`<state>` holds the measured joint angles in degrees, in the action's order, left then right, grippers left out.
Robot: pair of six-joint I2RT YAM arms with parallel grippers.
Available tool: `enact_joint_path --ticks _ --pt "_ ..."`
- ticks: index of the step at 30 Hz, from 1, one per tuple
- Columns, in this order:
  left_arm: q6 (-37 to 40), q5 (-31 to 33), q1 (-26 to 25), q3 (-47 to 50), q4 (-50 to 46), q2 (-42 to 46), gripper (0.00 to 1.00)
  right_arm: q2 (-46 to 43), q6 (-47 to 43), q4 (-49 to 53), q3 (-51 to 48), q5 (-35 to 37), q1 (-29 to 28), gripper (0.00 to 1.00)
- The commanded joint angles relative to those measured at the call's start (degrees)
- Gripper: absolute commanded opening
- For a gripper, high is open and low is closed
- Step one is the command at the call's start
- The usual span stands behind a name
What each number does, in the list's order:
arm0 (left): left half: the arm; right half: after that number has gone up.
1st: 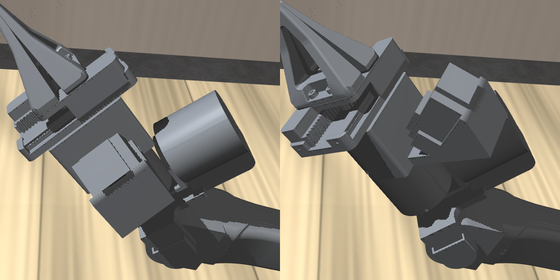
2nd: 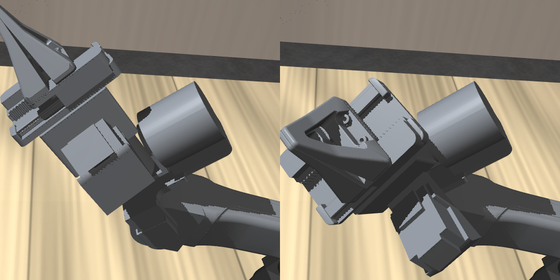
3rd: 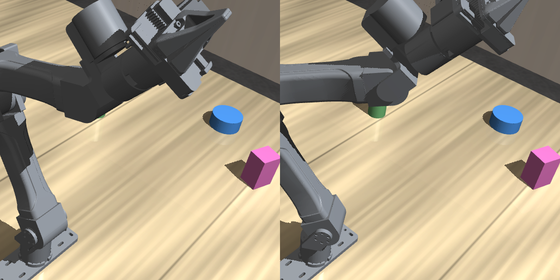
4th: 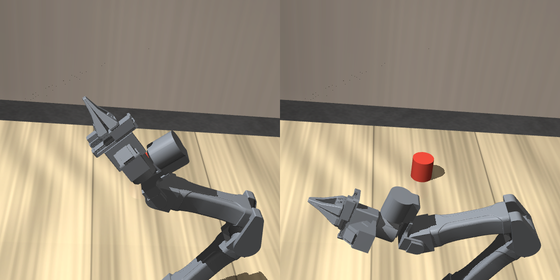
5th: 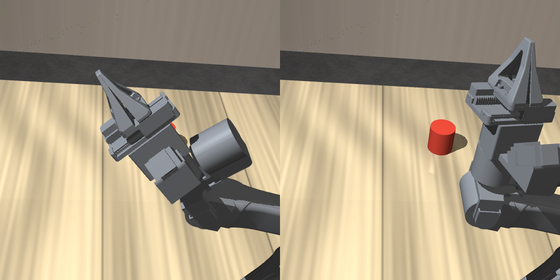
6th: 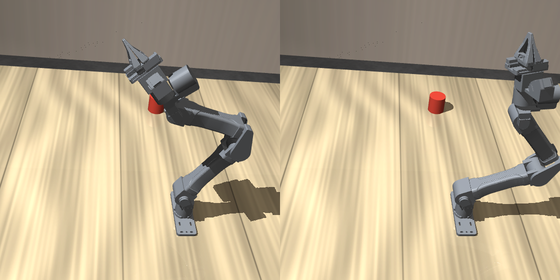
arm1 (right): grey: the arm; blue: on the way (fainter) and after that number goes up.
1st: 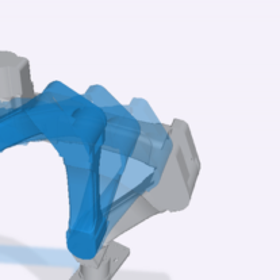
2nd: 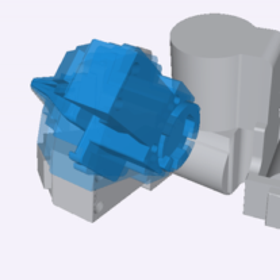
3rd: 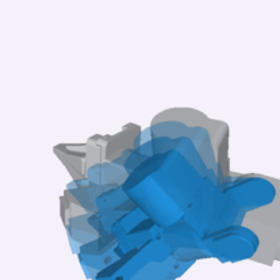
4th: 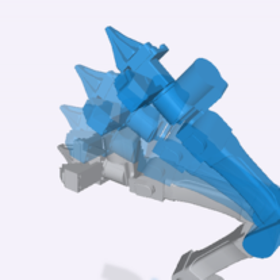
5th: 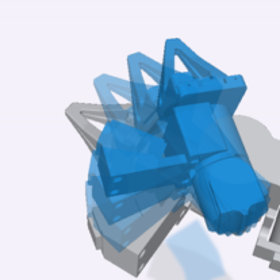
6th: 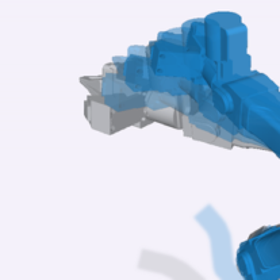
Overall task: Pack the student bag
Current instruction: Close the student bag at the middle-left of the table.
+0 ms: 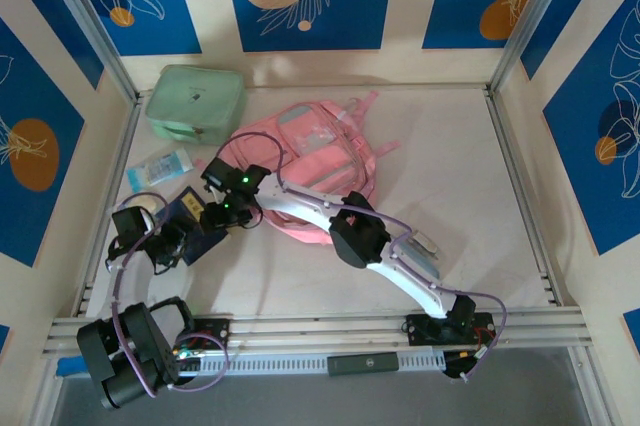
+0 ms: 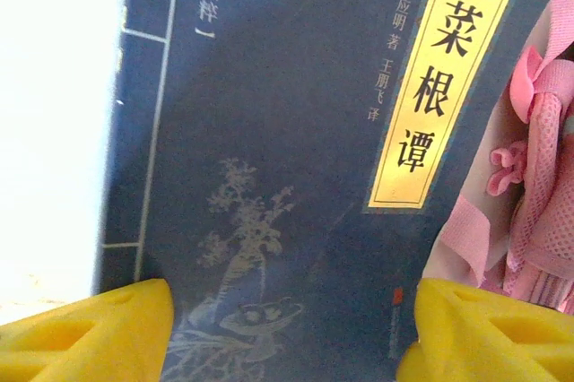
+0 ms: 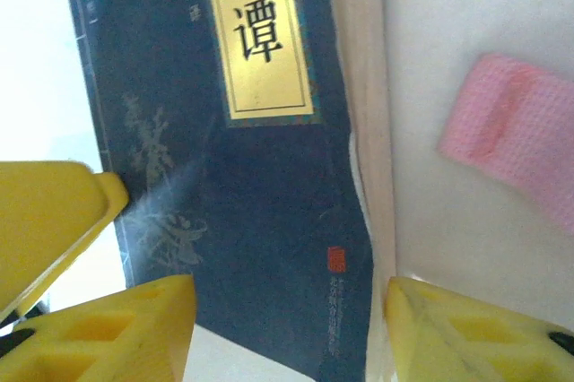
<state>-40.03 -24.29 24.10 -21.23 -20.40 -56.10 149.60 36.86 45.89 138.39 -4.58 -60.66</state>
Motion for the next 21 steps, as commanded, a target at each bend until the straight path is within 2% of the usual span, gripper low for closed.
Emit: enact_joint_path --ticks 1,7,11,16,21 --pt "0.1 -1.6 -0.4 0.7 -0.2 0.3 0.72 1.0 0.1 2.2 2.2 -1.7 -0.8 0.57" --pt "-0.1 -1.4 -0.5 1.3 0.0 0.8 0.72 -0.4 0.2 2.1 2.2 -2.5 -1.1 0.55" --pt "0.4 -0.7 -0.6 1.1 -0.6 0.8 0.72 -0.4 0.5 3.9 1.0 2.3 -0.4 0.56" --pt "0.2 -0.8 -0.6 1.3 -0.4 0.8 0.72 0.2 1.5 1.5 -2.4 0.3 0.2 0.57" --pt "-0.7 -1.8 -0.7 1.8 0.7 0.7 0.72 2.7 1.4 1.8 0.8 -0.9 -1.1 0.57"
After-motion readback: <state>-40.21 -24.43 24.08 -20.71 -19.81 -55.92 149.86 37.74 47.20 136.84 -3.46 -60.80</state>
